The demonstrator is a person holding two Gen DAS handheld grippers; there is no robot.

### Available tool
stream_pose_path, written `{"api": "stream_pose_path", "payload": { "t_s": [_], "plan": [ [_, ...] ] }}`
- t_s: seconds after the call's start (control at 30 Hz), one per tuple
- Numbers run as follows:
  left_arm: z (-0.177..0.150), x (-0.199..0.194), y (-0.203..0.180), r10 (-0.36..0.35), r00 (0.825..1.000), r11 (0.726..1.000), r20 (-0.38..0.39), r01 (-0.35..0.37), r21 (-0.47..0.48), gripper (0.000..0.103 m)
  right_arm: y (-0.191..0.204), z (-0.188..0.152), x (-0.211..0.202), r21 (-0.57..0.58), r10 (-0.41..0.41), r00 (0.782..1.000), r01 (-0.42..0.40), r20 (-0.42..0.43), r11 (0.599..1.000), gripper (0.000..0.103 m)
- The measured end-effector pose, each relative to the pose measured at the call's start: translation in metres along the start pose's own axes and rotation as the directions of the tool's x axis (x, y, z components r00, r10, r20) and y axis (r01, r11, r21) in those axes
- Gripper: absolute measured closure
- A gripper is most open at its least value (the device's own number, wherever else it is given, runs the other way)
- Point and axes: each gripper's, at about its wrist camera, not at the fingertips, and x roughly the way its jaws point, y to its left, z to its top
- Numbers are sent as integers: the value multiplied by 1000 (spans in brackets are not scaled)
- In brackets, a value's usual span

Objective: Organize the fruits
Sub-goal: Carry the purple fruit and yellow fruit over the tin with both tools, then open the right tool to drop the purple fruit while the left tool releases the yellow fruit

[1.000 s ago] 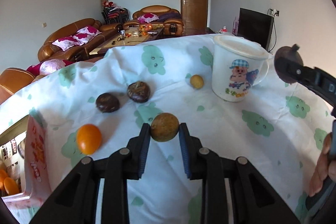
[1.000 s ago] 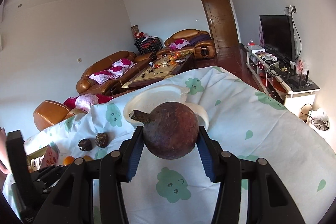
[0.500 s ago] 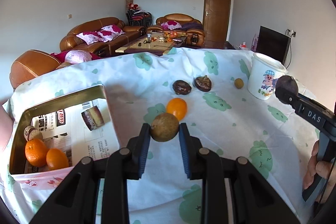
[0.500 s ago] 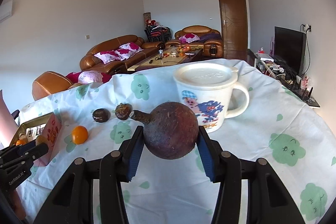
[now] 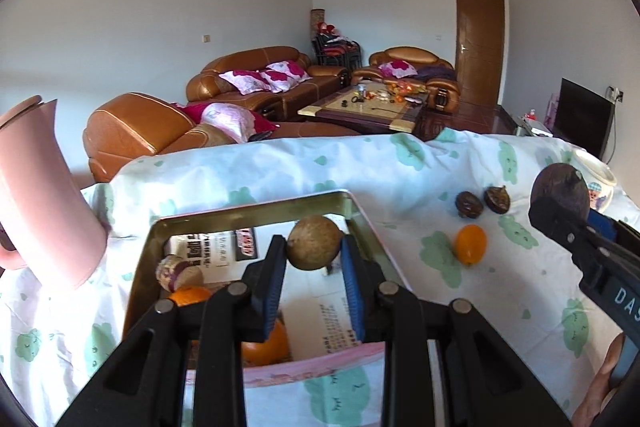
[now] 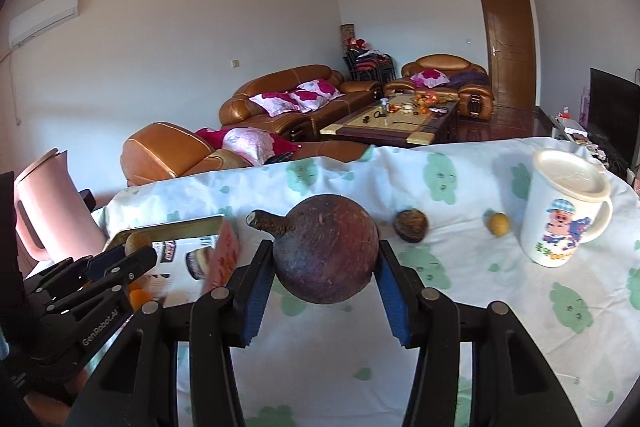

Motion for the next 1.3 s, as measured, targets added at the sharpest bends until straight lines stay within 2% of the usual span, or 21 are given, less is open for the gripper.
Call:
{"api": "stream_pose_path", "payload": {
  "t_s": [0.2, 0.3, 0.6, 0.83, 1.17, 1.3],
  "plan": [
    [4, 12, 39, 59, 998, 995, -25, -60, -85, 74, 45, 4, 20, -23, 71, 997, -72, -17, 997, 51],
    [3, 16, 50, 102, 994, 990, -29, -104, -95, 74, 63, 6, 29, -32, 96, 995, -96, -23, 995, 51],
    [-2, 36, 80, 171, 981, 974, -89, -181, -136, 74, 107, 10, 65, 4, 169, 983, -169, -71, 986, 51],
    [-6, 46, 87, 196, 974, 968, -114, -210, -134, 74, 122, 3, 92, 12, 190, 975, -190, -113, 982, 51],
    [-12, 57, 93, 210, 966, 962, -154, -232, -144, 74, 127, -2, 118, 19, 258, 946, -259, -198, 966, 51],
    [-13, 59, 94, 212, 965, 962, -158, -234, -141, 74, 127, -6, 125, 59, 319, 919, -314, -230, 948, 50]
  ]
}}
